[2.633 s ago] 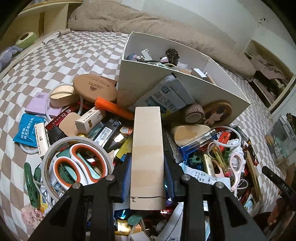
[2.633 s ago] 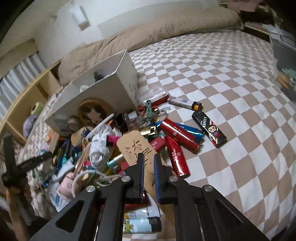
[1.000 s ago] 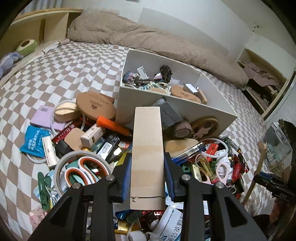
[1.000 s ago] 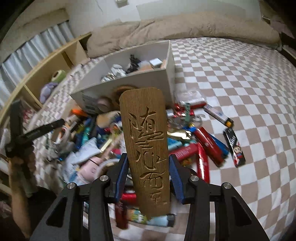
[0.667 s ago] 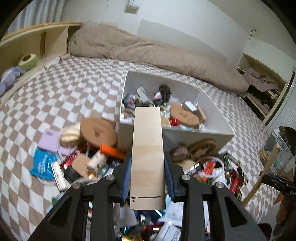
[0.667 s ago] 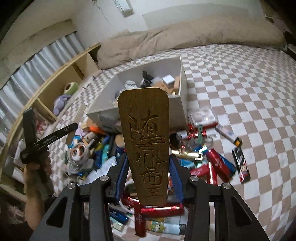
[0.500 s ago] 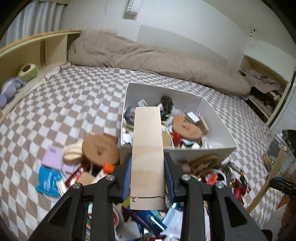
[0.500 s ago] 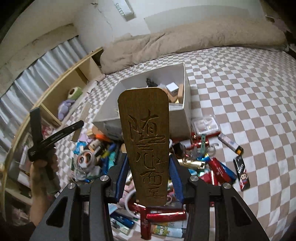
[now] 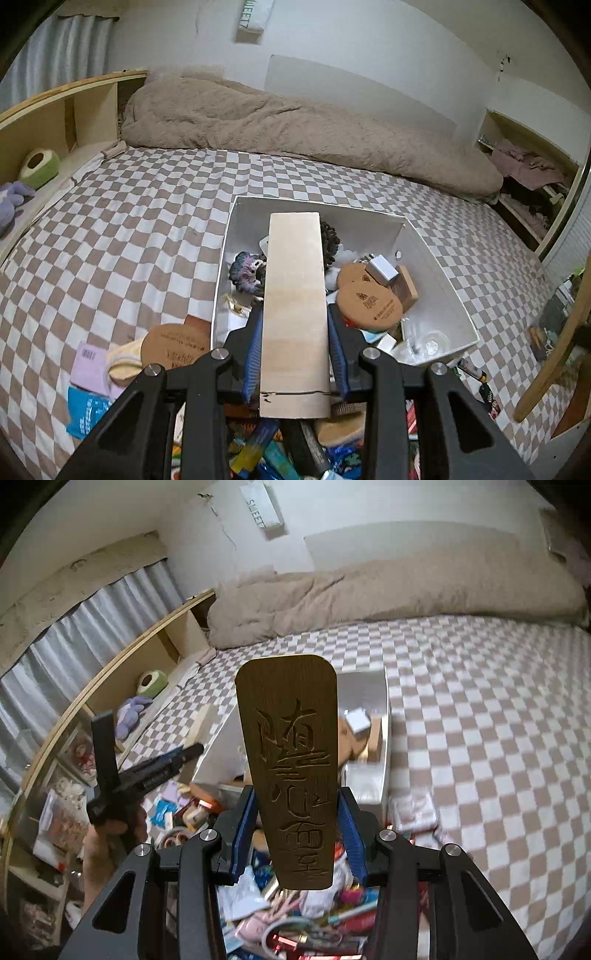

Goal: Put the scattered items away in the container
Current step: 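Carry the block over the white box and open the left gripper while the right gripper carries the plaque, then lower the plaque into the white box and open the right gripper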

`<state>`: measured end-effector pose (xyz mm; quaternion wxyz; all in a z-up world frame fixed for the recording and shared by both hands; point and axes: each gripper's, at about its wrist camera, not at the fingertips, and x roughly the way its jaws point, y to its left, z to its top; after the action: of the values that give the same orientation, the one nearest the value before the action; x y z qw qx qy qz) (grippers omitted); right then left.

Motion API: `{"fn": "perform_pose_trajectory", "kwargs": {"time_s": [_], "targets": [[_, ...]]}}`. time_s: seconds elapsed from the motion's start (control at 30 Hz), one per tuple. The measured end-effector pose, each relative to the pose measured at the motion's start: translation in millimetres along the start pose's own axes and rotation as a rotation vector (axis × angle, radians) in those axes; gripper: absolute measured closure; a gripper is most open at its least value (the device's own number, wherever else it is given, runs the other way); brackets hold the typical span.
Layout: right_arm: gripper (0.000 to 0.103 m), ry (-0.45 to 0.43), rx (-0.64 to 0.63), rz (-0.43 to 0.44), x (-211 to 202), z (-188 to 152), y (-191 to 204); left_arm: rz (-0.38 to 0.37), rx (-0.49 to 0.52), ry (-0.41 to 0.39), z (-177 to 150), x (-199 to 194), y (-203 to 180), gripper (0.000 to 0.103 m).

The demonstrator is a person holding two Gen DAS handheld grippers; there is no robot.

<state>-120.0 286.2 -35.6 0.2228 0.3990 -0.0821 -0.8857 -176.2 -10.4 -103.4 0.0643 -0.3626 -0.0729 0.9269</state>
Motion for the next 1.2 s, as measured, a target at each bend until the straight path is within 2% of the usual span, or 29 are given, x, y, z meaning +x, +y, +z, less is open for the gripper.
{"fn": "perform_pose_trajectory", "kwargs": {"time_s": [0.37,0.7,0.73,0.77,0.83,1.0,1.2], "targets": [[0.059,0.003,-0.031,-0.118,35.0,48.3,14.5,0.073,0.022,0.015,8.5,40.0,11.1,0.071],[0.059,0.056,-0.036,-0.226,80.2,57.2,19.2,0.088,0.06,0.05,1.6,55.8,15.7,0.069],[0.059,0.062,-0.037,-0.232,83.7,56.9,19.5,0.085,0.053,0.049,2.6,55.4,17.2,0.06],[0.059,0.069,-0.035,-0.237,87.8,55.9,19.6,0.08,0.045,0.047,3.6,54.5,18.9,0.046],[0.059,0.079,-0.025,-0.236,94.3,56.3,20.2,0.065,0.031,0.033,5.6,50.0,22.2,0.041],[0.059,0.084,0.044,-0.186,112.9,64.0,23.2,0.04,0.004,0.024,8.3,41.3,28.8,0.041],[0.059,0.035,0.251,-0.052,136.0,74.8,13.4,0.043,-0.015,0.018,6.0,33.3,37.5,0.041]]}}
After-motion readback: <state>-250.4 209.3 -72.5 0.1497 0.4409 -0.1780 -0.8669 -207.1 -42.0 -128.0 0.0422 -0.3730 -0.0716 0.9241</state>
